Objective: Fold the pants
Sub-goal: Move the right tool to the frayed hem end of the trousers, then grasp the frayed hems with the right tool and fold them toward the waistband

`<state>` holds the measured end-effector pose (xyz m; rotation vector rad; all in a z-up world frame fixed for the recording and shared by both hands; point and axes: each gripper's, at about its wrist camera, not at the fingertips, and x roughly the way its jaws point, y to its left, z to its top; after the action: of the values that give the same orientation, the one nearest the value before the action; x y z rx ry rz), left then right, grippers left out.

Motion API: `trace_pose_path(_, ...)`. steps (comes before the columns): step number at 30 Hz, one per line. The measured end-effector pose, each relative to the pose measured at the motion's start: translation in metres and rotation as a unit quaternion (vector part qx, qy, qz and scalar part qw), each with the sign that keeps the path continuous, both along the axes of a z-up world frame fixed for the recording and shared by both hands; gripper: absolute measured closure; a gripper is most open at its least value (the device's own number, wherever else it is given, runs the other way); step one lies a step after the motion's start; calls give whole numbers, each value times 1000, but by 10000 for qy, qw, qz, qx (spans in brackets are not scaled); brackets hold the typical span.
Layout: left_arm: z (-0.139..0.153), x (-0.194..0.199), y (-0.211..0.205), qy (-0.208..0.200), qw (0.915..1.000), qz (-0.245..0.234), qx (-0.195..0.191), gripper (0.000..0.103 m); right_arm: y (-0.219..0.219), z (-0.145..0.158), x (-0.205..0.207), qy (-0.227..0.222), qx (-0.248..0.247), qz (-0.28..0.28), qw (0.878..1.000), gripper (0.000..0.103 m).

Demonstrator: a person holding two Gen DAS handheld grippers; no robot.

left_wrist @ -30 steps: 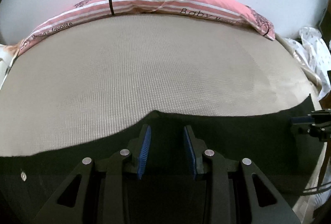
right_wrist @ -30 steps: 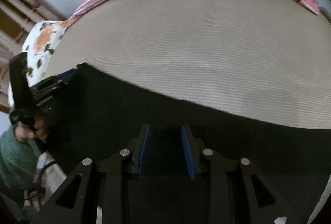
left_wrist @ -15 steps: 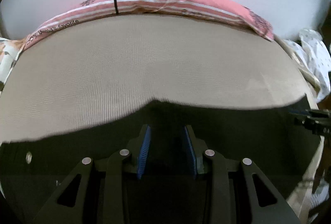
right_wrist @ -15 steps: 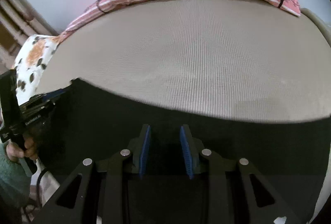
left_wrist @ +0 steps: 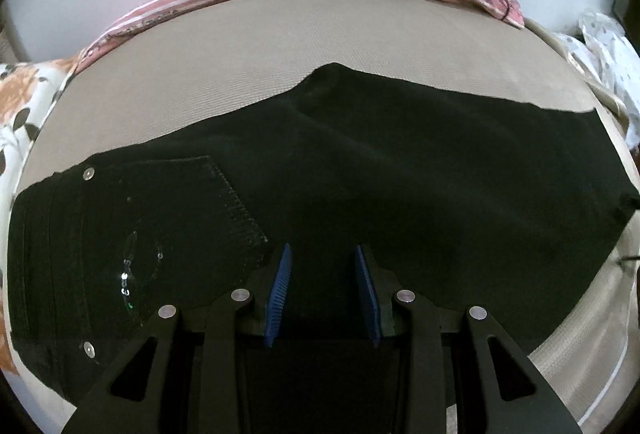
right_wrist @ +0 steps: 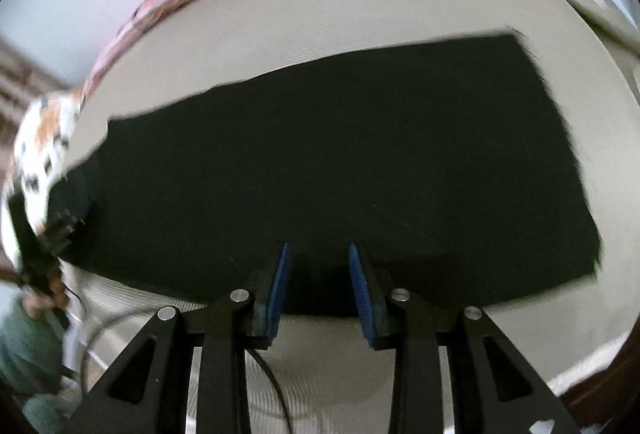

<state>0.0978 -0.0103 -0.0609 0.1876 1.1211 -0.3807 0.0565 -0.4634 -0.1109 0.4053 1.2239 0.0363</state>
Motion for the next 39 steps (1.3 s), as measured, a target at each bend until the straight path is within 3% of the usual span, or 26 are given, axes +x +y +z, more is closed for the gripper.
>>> trace_pose_path(6,0,-2,5,-76,9974,699,-173,68,-52,0,-46,165,545,-869,9946,68)
trace_pose_path(11,-1,-1,15,-5,9891,1379,-517,68,-94,-18,-74,135,1160,-1655,9793,67)
trace_pose_path(13,-1,-1,15,-7,9870,1506,-568,68,-104,-24,-76,118,1120,-1832,9766,67)
trace_pose_path(19,-2,-4,10,-98,9873,1507,-482,65,-125,-33,-80,-93,1371,-2149,9669,69)
trace_pose_path(24,-2,-7,6,-208,9881,1484,-348,62,-146,-41,-76,-617,1770,-2452,9512,70)
trace_pose_path(27,-2,-8,3,-227,9887,1457,-262,59,-151,-46,-69,-789,1917,-2620,9426,80)
trace_pose_path(31,-3,-8,-2,-243,9898,1395,-171,52,-154,-47,-67,-821,1956,-2635,9410,91)
trace_pose_path(35,-2,-7,-8,-196,9921,1239,-79,47,-147,-35,-61,-837,2025,-2671,9384,93)
trace_pose_path(39,3,-1,-5,71,9928,1172,-235,47,-123,-7,-37,-922,1860,-2209,9529,94)
